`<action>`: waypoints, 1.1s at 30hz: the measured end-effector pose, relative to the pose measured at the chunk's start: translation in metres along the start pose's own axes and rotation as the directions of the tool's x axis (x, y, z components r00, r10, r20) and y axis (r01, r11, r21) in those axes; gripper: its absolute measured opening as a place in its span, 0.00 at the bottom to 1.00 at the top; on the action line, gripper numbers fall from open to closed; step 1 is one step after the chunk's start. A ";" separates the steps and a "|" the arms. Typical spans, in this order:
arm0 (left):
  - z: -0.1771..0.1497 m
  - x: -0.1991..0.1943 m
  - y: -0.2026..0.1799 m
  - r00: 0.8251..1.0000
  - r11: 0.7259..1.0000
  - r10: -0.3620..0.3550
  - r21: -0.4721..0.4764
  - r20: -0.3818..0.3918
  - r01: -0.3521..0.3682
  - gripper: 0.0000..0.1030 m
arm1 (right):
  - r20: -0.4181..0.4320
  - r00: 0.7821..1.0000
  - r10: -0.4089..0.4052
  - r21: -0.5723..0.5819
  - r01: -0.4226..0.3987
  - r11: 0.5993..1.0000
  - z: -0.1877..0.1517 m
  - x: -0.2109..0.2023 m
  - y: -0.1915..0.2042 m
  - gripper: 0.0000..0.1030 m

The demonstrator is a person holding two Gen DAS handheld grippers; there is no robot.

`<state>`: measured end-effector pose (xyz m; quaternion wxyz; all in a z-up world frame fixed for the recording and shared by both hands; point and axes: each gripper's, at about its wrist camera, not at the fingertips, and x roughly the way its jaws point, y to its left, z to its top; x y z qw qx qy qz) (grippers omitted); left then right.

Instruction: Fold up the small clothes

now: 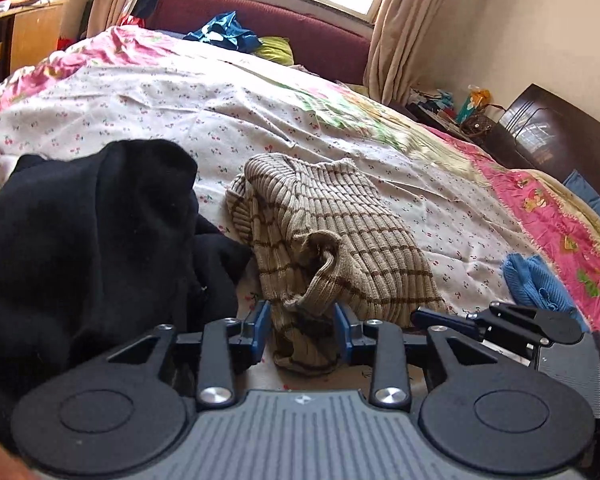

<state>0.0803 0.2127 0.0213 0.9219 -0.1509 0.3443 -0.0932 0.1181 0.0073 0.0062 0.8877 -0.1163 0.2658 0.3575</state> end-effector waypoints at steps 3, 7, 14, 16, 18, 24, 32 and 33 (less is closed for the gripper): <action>0.005 0.008 -0.012 1.000 0.997 0.015 0.074 0.009 -0.016 0.56 | 0.045 0.997 -0.057 -0.173 0.064 0.983 0.002 0.006 0.007 0.48; 0.008 0.035 -0.026 0.999 0.985 0.043 0.167 -0.004 -0.042 0.61 | 0.075 0.994 -0.076 -0.348 0.097 0.932 -0.007 0.027 0.021 0.51; 0.006 0.028 -0.022 1.000 0.996 -0.004 0.088 0.001 0.004 0.24 | -0.002 0.996 -0.088 -0.267 0.084 0.960 0.008 0.034 0.010 0.06; 0.000 0.013 -0.022 1.000 0.998 -0.004 0.058 0.028 0.002 0.24 | 0.030 0.997 -0.066 -0.258 0.071 0.964 0.012 0.018 0.015 0.06; -0.010 0.014 -0.013 1.000 1.000 0.021 0.006 0.014 -0.021 0.24 | 0.029 0.999 -0.034 -0.230 0.040 0.972 0.010 0.011 0.018 0.06; -0.034 0.041 0.007 0.993 0.994 0.090 -0.060 -0.073 -0.095 0.26 | -0.083 0.997 -0.010 -0.181 -0.005 0.983 -0.018 0.053 0.031 0.07; -0.019 0.010 -0.003 0.994 0.994 0.102 -0.039 -0.047 -0.104 0.30 | -0.070 0.994 0.078 -0.083 -0.084 0.993 -0.008 0.019 0.005 0.18; -0.015 0.003 -0.005 0.994 0.994 0.106 -0.034 -0.025 -0.106 0.30 | -0.065 0.994 0.083 -0.068 -0.087 0.994 -0.008 0.011 0.003 0.18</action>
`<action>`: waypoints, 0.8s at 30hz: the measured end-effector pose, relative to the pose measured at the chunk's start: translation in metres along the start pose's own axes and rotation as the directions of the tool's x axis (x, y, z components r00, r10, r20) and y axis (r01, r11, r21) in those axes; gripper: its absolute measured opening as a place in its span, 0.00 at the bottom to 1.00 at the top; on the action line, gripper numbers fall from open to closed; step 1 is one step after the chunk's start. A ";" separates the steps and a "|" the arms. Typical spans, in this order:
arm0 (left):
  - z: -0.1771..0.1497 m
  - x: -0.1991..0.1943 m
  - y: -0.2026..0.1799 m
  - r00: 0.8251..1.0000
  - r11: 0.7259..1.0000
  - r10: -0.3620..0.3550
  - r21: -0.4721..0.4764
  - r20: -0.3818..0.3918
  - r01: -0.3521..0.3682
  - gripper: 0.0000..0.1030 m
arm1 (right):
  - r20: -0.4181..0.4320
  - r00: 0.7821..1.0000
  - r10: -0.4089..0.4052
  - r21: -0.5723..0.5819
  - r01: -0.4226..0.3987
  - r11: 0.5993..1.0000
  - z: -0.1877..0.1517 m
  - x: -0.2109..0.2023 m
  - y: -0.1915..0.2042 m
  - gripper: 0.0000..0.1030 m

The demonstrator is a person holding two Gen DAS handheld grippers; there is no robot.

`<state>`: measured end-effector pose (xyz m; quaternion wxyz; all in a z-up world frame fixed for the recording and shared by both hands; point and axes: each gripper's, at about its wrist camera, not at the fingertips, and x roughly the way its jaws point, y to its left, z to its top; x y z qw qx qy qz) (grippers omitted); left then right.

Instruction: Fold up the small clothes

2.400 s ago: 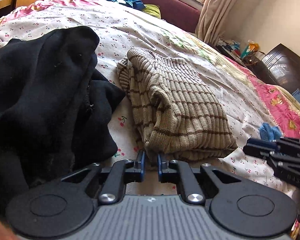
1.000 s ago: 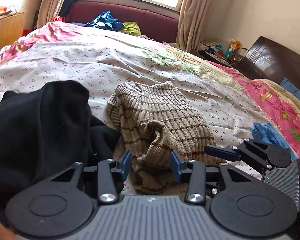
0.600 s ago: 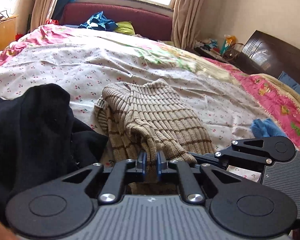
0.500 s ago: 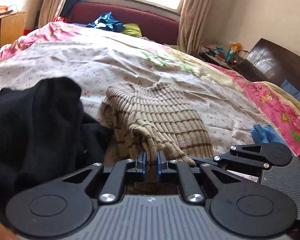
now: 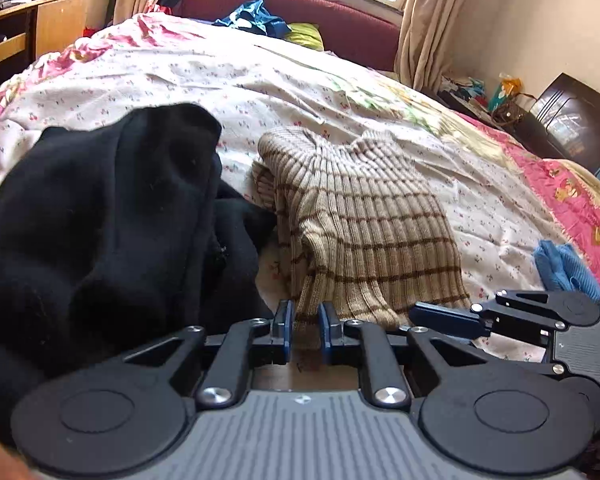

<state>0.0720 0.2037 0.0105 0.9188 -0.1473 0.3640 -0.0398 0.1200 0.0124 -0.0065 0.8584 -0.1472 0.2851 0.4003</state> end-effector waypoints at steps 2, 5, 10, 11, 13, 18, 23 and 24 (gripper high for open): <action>0.010 -0.012 -0.005 0.999 1.000 -0.002 0.014 0.045 0.002 0.30 | 0.029 1.000 0.000 0.028 -0.001 1.000 -0.001 -0.017 -0.004 0.19; 0.035 -0.016 -0.018 0.992 0.998 -0.037 0.046 0.123 0.032 0.30 | 0.072 0.997 -0.010 0.105 0.002 0.994 0.000 -0.039 -0.020 0.24; 0.059 0.029 -0.039 0.988 0.992 -0.087 0.098 0.130 0.075 0.30 | 0.092 0.988 -0.123 0.288 0.092 0.953 -0.006 -0.049 -0.067 0.38; 0.059 0.043 -0.039 0.991 0.993 -0.074 0.097 0.111 0.063 0.30 | 0.077 0.989 -0.129 0.319 0.098 0.943 -0.009 -0.044 -0.077 0.45; 0.053 0.071 -0.034 0.998 0.996 0.000 0.090 0.067 -0.006 0.30 | 0.035 0.997 -0.075 0.403 0.054 0.914 -0.015 -0.024 -0.100 0.47; 0.031 0.084 -0.006 0.998 0.999 0.047 -0.007 0.034 -0.047 0.28 | -0.059 0.989 0.138 0.568 -0.080 0.819 -0.041 0.002 -0.110 0.39; 0.038 0.074 -0.010 0.998 0.999 0.049 -0.008 0.042 -0.049 0.27 | -0.115 0.984 0.133 0.488 -0.061 0.871 -0.031 -0.011 -0.104 0.40; 0.040 0.071 -0.012 0.998 0.999 0.043 -0.007 0.055 -0.043 0.27 | -0.092 0.988 0.122 0.500 -0.060 0.864 -0.026 -0.015 -0.110 0.40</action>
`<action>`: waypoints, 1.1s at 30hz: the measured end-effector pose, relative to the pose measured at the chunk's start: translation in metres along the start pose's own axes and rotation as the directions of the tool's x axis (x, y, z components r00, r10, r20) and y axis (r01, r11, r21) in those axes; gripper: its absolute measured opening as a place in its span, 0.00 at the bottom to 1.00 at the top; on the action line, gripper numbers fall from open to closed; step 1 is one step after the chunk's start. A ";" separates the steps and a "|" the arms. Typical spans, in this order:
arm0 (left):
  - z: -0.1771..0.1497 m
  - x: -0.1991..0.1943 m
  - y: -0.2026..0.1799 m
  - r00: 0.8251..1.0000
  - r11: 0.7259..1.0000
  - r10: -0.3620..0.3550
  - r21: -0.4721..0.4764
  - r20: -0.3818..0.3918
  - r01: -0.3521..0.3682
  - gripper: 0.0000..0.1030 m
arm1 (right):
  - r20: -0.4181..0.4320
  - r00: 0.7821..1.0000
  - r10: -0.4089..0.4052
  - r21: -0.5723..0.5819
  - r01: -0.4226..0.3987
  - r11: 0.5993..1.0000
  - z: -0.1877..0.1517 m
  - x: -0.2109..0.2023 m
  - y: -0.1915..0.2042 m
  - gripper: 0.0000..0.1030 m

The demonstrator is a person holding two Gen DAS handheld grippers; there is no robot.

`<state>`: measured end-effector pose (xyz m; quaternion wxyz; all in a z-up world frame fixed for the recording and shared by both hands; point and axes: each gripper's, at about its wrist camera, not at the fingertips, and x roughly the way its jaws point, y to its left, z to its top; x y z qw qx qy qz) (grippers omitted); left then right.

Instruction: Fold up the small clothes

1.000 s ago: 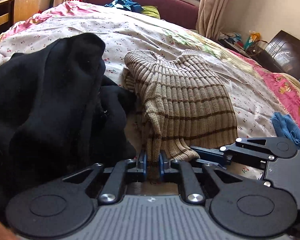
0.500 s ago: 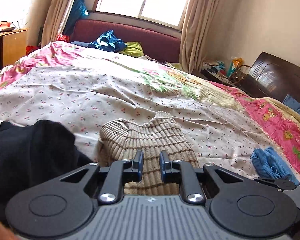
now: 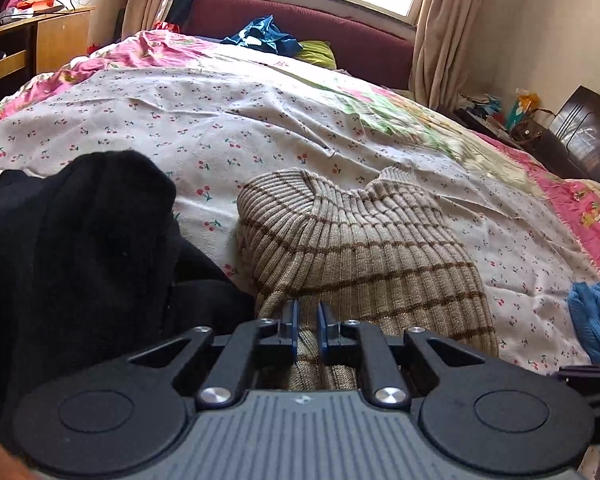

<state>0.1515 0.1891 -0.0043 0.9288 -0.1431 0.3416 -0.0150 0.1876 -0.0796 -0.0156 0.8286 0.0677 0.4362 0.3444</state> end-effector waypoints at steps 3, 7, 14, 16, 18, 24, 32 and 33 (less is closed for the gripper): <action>0.006 -0.003 -0.002 0.999 0.999 -0.045 -0.009 -0.005 0.044 0.31 | 0.104 0.994 -0.019 0.056 0.013 0.998 0.022 -0.010 -0.016 0.56; 0.005 0.000 0.001 0.999 0.999 -0.038 -0.012 -0.033 0.037 0.34 | 0.126 0.992 -0.003 0.134 -0.014 0.991 0.046 0.009 -0.039 0.70; 0.001 0.000 0.005 1.000 0.998 -0.019 -0.064 -0.006 0.019 0.35 | 0.091 0.989 0.116 0.245 -0.135 0.960 0.057 0.044 -0.053 0.73; 0.001 -0.006 0.005 0.999 0.998 -0.011 -0.058 0.033 0.013 0.36 | 0.082 0.988 0.130 0.241 -0.146 0.960 0.054 0.045 -0.052 0.73; 0.004 -0.009 0.005 0.998 0.999 0.004 -0.051 0.058 -0.001 0.41 | 0.073 0.989 0.129 0.236 -0.143 0.961 0.051 0.047 -0.052 0.73; 0.012 0.031 0.010 0.996 0.998 0.039 -0.037 -0.085 -0.042 0.55 | 0.061 0.985 0.160 0.244 -0.171 0.955 0.055 0.060 -0.047 0.75; 0.026 0.046 -0.005 0.994 0.998 0.065 0.024 -0.083 -0.063 0.65 | 0.050 0.980 0.190 0.232 -0.197 0.953 0.054 0.065 -0.049 0.76; 0.026 0.046 -0.009 0.994 0.995 0.085 0.051 -0.067 -0.082 0.66 | 0.053 0.980 0.190 0.232 -0.197 0.953 0.053 0.064 -0.050 0.76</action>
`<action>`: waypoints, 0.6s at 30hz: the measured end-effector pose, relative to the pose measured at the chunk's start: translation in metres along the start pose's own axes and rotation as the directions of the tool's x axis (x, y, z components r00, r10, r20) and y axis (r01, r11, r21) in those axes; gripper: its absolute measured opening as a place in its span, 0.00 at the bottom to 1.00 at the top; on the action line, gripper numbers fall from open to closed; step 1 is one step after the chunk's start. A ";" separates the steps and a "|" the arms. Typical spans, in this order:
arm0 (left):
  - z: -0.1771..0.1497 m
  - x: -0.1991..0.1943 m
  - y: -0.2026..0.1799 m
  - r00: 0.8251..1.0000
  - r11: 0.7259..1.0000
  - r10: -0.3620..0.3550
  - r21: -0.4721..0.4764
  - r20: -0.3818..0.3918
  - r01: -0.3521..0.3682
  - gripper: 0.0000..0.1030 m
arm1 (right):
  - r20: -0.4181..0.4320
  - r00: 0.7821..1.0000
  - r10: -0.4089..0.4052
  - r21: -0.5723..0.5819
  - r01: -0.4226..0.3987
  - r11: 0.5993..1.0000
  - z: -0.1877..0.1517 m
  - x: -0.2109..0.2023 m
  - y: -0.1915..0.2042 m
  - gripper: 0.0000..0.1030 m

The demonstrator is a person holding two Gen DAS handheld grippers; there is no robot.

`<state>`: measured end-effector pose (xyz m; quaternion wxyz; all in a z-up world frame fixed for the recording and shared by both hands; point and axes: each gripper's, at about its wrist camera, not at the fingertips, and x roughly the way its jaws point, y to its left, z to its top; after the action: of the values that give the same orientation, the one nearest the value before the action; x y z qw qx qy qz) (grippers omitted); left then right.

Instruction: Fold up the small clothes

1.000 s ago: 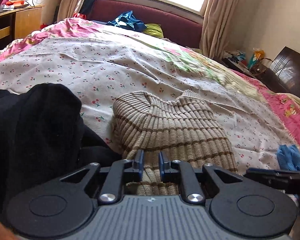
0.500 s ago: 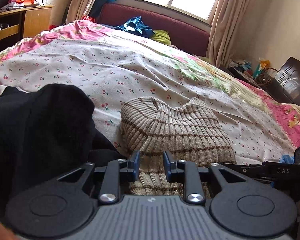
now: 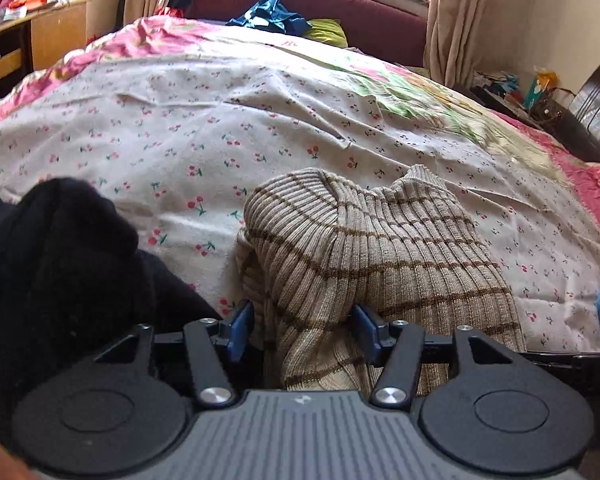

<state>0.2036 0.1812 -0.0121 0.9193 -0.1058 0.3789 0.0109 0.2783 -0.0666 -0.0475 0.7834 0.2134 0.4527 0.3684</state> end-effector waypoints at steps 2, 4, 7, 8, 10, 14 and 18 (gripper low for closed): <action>-0.002 0.002 -0.001 1.000 1.000 0.024 0.005 0.001 -0.024 0.70 | 0.003 1.000 0.000 0.001 0.000 1.000 -0.001 0.000 0.000 0.76; -0.006 0.003 0.009 0.999 0.998 -0.008 -0.056 -0.031 0.007 0.71 | 0.003 1.000 -0.003 -0.006 0.003 1.000 -0.001 0.000 0.001 0.76; -0.012 0.003 0.017 0.995 0.991 -0.059 -0.125 -0.082 0.048 0.73 | 0.002 1.000 0.000 -0.007 0.000 1.000 -0.001 0.000 -0.001 0.76; -0.010 0.003 0.016 0.994 0.992 -0.060 -0.118 -0.089 0.049 0.73 | 0.001 1.000 0.002 -0.007 -0.002 1.000 -0.001 0.000 -0.001 0.75; -0.004 0.007 0.013 0.990 0.992 -0.074 -0.109 -0.121 0.060 0.73 | -0.001 1.000 0.008 -0.008 -0.008 1.000 -0.001 0.000 -0.003 0.75; -0.004 0.024 0.016 0.982 0.993 -0.106 -0.075 -0.157 0.095 0.85 | -0.004 1.000 0.014 -0.005 -0.014 1.000 0.000 0.000 -0.004 0.76; 0.000 0.031 0.012 0.980 0.994 -0.095 -0.071 -0.177 0.084 0.90 | 0.003 1.000 -0.003 0.020 0.003 1.000 0.001 0.013 -0.001 0.77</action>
<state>0.2239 0.1908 -0.0360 0.8770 -0.1522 0.4549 -0.0280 0.2841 -0.0575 -0.0547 0.7826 0.2211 0.4555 0.3622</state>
